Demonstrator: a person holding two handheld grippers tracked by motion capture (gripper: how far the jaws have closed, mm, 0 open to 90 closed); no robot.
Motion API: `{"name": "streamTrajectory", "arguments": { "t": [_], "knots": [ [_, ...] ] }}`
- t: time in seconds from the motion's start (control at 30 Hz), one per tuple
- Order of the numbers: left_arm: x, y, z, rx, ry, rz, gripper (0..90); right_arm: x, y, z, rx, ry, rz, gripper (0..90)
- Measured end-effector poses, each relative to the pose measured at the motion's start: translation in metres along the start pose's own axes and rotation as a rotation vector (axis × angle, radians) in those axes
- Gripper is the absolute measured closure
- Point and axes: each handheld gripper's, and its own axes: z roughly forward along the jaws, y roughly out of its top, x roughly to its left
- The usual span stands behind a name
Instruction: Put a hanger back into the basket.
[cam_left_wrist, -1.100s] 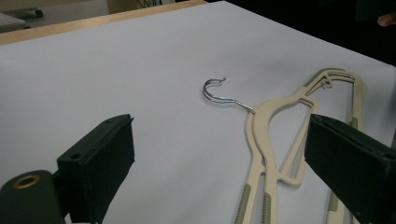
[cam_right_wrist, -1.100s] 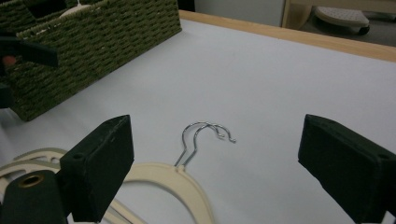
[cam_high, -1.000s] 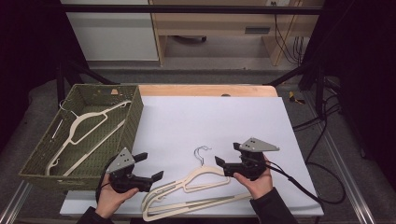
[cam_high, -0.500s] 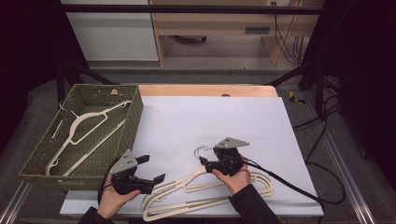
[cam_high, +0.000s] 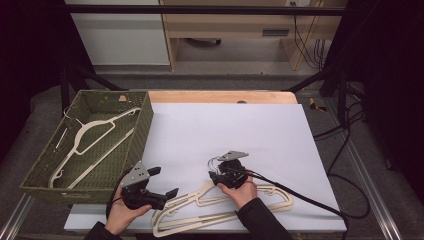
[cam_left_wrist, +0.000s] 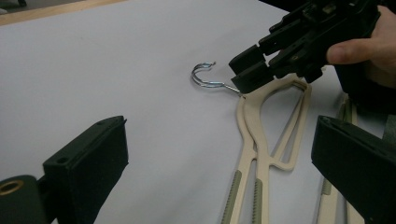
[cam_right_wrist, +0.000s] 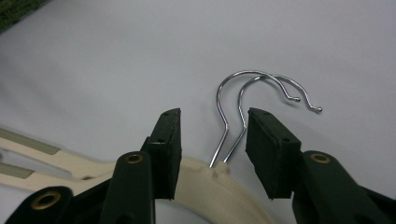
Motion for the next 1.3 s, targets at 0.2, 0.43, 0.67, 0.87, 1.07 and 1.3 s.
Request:
{"name": "streamTrajectory", "arguments": {
  "t": [0.2, 0.43, 0.67, 0.87, 1.07, 1.3],
  "knots": [
    [0.001, -0.002, 0.005, 0.02, -0.009, -0.005, 4.3, -0.002, -0.002, 0.011, 0.035, -0.018, 0.0, 67.1],
    [-0.001, -0.003, 0.007, 0.023, -0.015, 0.0, 4.5, -0.004, -0.003, 0.011, 0.063, -0.034, 0.01, 77.2],
    [-0.001, -0.003, 0.008, 0.027, -0.014, -0.005, 4.8, -0.006, 0.0, 0.011, 0.082, -0.03, 0.052, 82.8],
    [-0.001, -0.004, 0.009, 0.032, -0.019, -0.007, 4.8, -0.006, 0.001, 0.01, 0.084, -0.025, 0.091, 84.5],
    [-0.001, -0.004, 0.01, 0.033, -0.017, -0.005, 5.0, -0.007, 0.001, 0.008, 0.078, -0.028, 0.109, 86.7],
    [-0.002, -0.004, 0.011, 0.039, -0.016, -0.003, 5.0, -0.006, 0.002, 0.006, 0.08, -0.03, 0.13, 88.1]
  ]
}}
